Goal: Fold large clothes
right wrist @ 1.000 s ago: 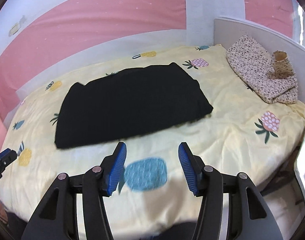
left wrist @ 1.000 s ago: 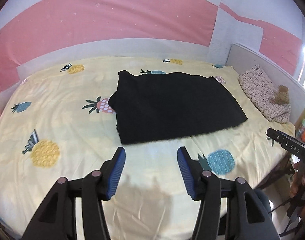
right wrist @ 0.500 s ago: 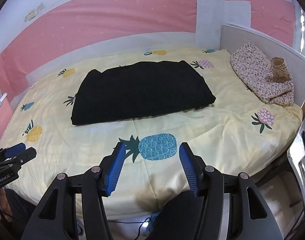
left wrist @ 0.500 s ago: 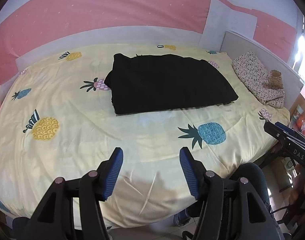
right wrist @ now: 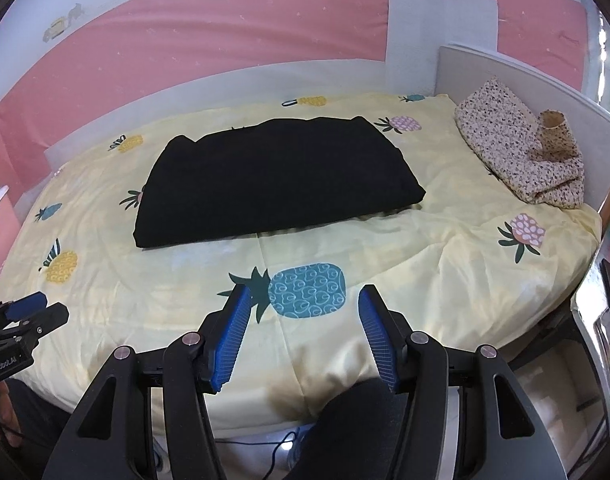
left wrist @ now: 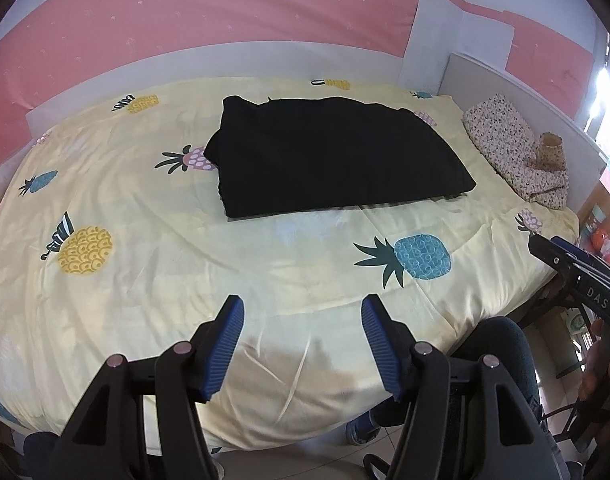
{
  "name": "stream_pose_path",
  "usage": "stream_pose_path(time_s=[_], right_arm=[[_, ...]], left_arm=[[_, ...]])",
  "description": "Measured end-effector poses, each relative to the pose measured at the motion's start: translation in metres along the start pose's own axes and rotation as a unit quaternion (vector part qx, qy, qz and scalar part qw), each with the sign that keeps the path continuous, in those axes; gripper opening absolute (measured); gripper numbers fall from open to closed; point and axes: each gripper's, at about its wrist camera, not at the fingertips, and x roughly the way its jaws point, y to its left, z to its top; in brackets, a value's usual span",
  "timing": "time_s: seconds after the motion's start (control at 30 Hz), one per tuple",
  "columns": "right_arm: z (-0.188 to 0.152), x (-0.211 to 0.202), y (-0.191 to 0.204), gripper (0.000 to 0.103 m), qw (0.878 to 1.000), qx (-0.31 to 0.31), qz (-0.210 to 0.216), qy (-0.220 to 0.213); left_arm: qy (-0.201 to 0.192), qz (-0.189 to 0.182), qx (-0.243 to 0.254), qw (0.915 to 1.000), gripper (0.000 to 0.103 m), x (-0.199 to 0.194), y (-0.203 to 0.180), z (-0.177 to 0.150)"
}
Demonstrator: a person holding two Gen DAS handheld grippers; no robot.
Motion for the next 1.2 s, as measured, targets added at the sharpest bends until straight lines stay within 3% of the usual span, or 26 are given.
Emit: stream_pose_path(time_s=[1.2], right_arm=[[0.000, 0.006, 0.013, 0.057, 1.000, -0.013, -0.004, 0.015]], left_arm=[[0.014, -0.004, -0.020, 0.9997, 0.063, 0.004, 0.008, -0.001]])
